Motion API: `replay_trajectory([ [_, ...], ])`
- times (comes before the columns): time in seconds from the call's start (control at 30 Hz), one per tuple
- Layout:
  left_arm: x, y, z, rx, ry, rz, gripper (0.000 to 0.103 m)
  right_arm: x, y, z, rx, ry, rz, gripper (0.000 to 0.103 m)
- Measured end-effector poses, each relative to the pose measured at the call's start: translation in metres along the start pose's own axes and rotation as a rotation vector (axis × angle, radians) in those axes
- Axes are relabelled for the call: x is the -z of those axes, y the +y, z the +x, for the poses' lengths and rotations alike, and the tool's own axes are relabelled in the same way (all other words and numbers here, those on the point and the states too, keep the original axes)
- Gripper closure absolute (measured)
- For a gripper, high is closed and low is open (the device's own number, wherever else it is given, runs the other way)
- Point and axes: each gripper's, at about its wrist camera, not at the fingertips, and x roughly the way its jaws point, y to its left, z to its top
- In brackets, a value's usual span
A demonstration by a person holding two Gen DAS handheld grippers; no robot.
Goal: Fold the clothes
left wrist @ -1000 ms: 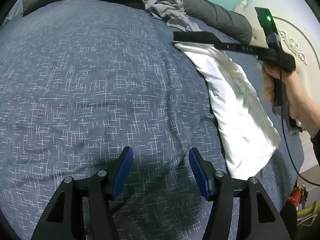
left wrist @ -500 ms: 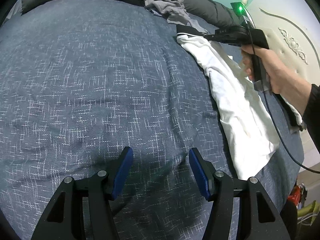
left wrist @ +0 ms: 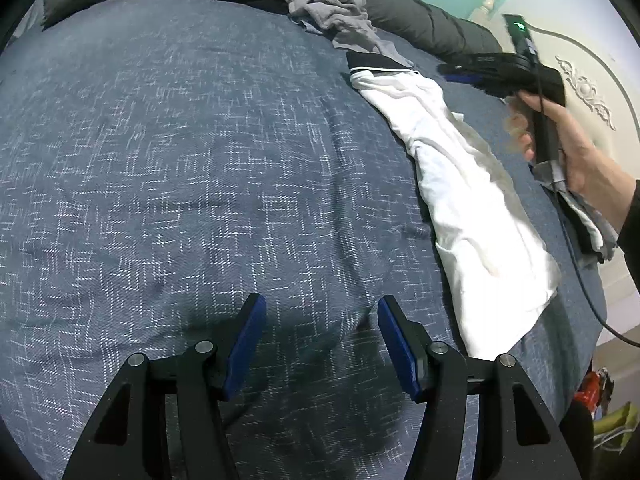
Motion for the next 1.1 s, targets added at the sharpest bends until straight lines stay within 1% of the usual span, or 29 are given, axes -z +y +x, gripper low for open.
replay_trajectory([
  [0.03,-0.001,0.000,0.000,0.001,0.000,0.001,0.041,0.003,-0.008,-0.006,-0.003,0.000,-0.008,0.078],
  [0.07,-0.001,-0.001,0.001,0.001,0.000,0.002,0.041,0.006,-0.016,-0.011,-0.005,0.002,-0.016,0.070],
  [0.1,-0.001,-0.001,0.001,0.001,0.000,0.002,0.041,0.011,-0.024,-0.013,-0.005,0.018,-0.023,0.067],
  [0.23,-0.001,-0.001,0.003,0.000,0.002,0.004,0.041,0.038,-0.050,-0.014,0.002,0.090,-0.059,0.067],
  [0.33,-0.001,-0.001,0.004,-0.001,0.003,0.005,0.041,0.054,-0.057,-0.009,0.015,0.114,-0.078,0.067],
  [0.43,0.000,-0.001,0.006,-0.004,0.009,0.004,0.041,0.058,-0.061,-0.003,0.027,0.116,-0.060,0.067],
  [0.53,0.001,-0.002,0.008,-0.007,0.013,0.009,0.041,0.059,-0.055,0.003,0.015,0.125,-0.087,0.067],
  [0.57,0.001,-0.002,0.009,-0.007,0.014,0.010,0.041,0.059,-0.050,0.006,0.023,0.134,-0.111,0.068],
  [0.6,0.001,-0.002,0.010,-0.007,0.016,0.011,0.041,0.059,-0.046,0.007,0.021,0.132,-0.125,0.082],
  [0.63,0.001,-0.002,0.011,-0.008,0.018,0.012,0.041,0.058,-0.043,0.008,0.020,0.129,-0.138,0.092],
  [0.67,0.001,-0.002,0.011,-0.008,0.018,0.013,0.041,0.057,-0.042,0.006,0.023,0.115,-0.139,0.097],
  [0.7,0.001,-0.002,0.011,-0.007,0.019,0.013,0.041,0.056,-0.043,0.004,0.029,0.097,-0.129,0.099],
  [0.77,0.001,-0.002,0.010,-0.006,0.017,0.013,0.041,0.051,-0.051,-0.001,0.044,0.061,-0.081,0.102],
  [0.87,0.001,-0.002,0.009,-0.006,0.016,0.014,0.041,0.042,-0.064,-0.003,0.096,0.040,-0.028,0.102],
  [0.93,0.001,-0.002,0.009,-0.007,0.016,0.014,0.041,0.035,-0.074,0.002,0.142,0.051,0.022,0.102],
  [1.1,0.003,-0.002,0.009,-0.012,0.019,0.019,0.041,0.023,-0.088,0.017,0.201,0.072,0.085,0.102],
])
